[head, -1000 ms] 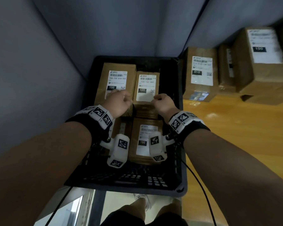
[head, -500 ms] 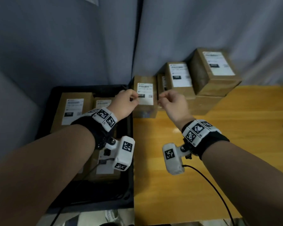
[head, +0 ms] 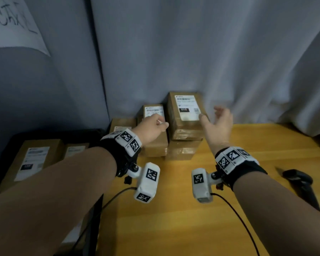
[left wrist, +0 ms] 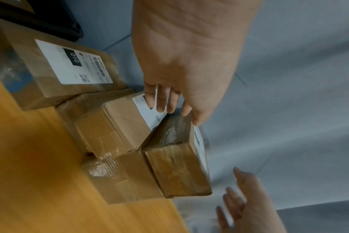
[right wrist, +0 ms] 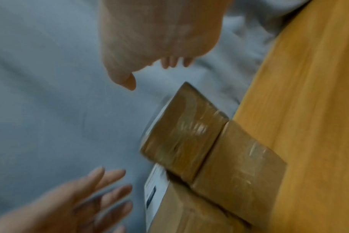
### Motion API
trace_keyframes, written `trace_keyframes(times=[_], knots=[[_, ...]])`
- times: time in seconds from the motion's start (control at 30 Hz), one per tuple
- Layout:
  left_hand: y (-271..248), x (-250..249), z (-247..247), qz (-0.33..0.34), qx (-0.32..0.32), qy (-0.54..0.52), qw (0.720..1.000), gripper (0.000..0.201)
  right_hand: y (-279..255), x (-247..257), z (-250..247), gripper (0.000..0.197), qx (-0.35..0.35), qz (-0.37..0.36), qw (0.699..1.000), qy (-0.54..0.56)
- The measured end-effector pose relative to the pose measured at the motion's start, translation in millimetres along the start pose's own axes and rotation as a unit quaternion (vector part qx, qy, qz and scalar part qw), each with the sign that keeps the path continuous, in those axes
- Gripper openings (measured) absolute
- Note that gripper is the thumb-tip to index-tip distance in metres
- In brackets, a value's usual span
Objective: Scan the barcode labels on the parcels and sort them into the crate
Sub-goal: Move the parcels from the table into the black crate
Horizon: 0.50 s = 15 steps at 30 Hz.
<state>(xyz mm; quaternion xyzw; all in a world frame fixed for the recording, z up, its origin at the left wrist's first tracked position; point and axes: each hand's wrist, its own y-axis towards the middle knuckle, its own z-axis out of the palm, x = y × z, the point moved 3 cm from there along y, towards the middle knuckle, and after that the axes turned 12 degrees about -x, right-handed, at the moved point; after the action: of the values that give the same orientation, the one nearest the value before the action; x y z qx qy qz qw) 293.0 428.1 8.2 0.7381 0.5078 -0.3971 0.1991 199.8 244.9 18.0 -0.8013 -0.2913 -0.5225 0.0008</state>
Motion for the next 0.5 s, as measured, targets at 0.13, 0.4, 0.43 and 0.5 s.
trace_keyframes(times=[0.13, 0.4, 0.43, 0.5], knots=[[5, -11, 22, -0.074, 0.027, -0.035, 0.996, 0.052, 11, -28, -4, 0.064, 0.153, 0.242, 0.958, 0.016], [-1, -34, 28, -0.181, 0.016, -0.262, 0.948, 0.042, -4, -23, 13, 0.059, 0.163, 0.304, 0.928, 0.142], [-1, -34, 25, -0.180, 0.016, -0.274, 0.945, 0.039, -7, -21, 14, 0.062, 0.153, 0.309, 0.925, 0.161], [-4, -34, 18, -0.170, 0.019, -0.291, 0.941, 0.036, -14, -16, 16, 0.065, 0.130, 0.324, 0.915, 0.205]])
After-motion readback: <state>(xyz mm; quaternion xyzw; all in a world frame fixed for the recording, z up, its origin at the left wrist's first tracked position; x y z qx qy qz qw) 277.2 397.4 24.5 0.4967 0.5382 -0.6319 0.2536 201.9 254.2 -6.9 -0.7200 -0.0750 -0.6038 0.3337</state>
